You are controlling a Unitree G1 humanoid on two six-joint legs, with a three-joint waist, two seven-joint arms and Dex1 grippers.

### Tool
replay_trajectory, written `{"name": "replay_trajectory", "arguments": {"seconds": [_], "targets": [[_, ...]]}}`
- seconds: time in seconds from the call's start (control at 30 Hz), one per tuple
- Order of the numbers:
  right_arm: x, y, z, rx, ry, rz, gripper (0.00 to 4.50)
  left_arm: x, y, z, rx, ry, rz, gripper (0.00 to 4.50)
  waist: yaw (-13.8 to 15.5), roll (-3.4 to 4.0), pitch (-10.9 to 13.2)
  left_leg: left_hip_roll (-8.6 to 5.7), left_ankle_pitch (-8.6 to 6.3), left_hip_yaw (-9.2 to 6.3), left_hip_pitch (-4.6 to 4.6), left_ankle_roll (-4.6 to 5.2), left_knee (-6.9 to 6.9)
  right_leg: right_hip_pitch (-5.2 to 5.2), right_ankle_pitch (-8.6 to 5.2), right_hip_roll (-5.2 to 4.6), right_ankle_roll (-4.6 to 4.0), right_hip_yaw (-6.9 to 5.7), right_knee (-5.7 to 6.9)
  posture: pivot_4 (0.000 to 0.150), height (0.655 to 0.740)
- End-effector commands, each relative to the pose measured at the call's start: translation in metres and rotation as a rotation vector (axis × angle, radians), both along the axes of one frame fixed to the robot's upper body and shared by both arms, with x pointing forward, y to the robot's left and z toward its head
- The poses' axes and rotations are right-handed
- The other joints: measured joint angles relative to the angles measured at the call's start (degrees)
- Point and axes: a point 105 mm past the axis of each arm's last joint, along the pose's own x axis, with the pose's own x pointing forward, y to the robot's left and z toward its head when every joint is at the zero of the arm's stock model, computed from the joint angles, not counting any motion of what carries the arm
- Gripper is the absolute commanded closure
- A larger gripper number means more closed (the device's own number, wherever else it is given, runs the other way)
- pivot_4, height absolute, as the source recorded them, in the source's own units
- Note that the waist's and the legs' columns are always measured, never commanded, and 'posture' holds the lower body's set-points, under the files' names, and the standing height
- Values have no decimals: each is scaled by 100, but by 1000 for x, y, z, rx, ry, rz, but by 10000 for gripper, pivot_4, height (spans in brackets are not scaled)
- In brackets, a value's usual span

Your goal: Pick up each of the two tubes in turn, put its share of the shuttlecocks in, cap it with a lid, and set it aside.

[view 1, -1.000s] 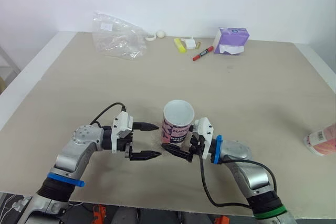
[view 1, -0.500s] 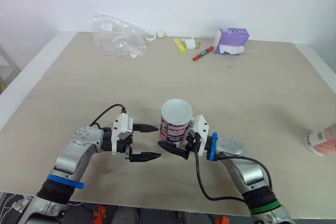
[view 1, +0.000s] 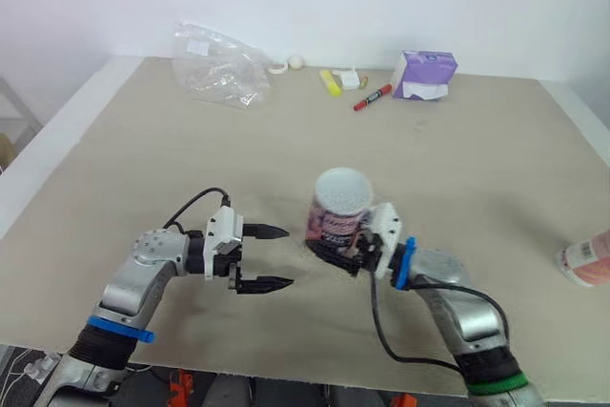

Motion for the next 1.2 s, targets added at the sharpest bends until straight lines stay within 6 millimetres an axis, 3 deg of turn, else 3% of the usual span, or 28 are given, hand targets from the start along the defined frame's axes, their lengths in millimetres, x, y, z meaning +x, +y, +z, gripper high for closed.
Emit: {"name": "replay_trajectory", "arguments": {"seconds": [0.03,0.17,0.3,0.37,0.63,1.03,1.13,1.2], "targets": [[1,-46,24,53,-60,-228,13075,-1,-6,10,-37,-29,-15,0,-4,0,0,0,0,0,0,0,0,-1,0,0,0,0,0,1500,7400],[5,-124,17,85,-22,-615,13075,-4,-13,10,-56,-26,-35,0,-7,2,-1,-3,0,1,1,0,-2,-1,0,-4,-2,-1,1,1500,7400],[8,-175,10,142,11,-880,13075,-3,-14,10,-58,-25,-38,0,-30,2,-1,-4,1,3,6,0,-1,0,5,-5,-4,0,3,1500,7400],[10,-191,8,163,17,-954,13075,-3,-15,10,-58,-25,-38,0,-41,6,-3,-2,1,5,10,1,-1,1,7,-3,-10,1,3,1500,7400],[21,-214,2,149,31,-1058,13075,-4,-14,9,-58,-20,-32,0,-47,17,-7,0,4,5,10,6,-2,2,10,1,-9,1,3,1500,7400],[20,-214,-12,139,71,-1051,13075,-3,-13,8,-51,-26,-25,0,-45,17,-8,-1,4,4,11,6,-3,5,7,0,-7,2,3,1500,7400],[18,-214,-13,138,72,-1049,2658,-2,-14,7,-50,-27,-29,0,-44,17,-7,-1,4,4,10,6,-3,5,7,0,-7,1,3,1500,7400],[16,-214,-14,134,71,-1048,1172,-2,-15,7,-50,-27,-32,0,-43,18,-8,-2,4,4,10,6,-3,5,5,0,-7,2,3,1500,7400]]}}
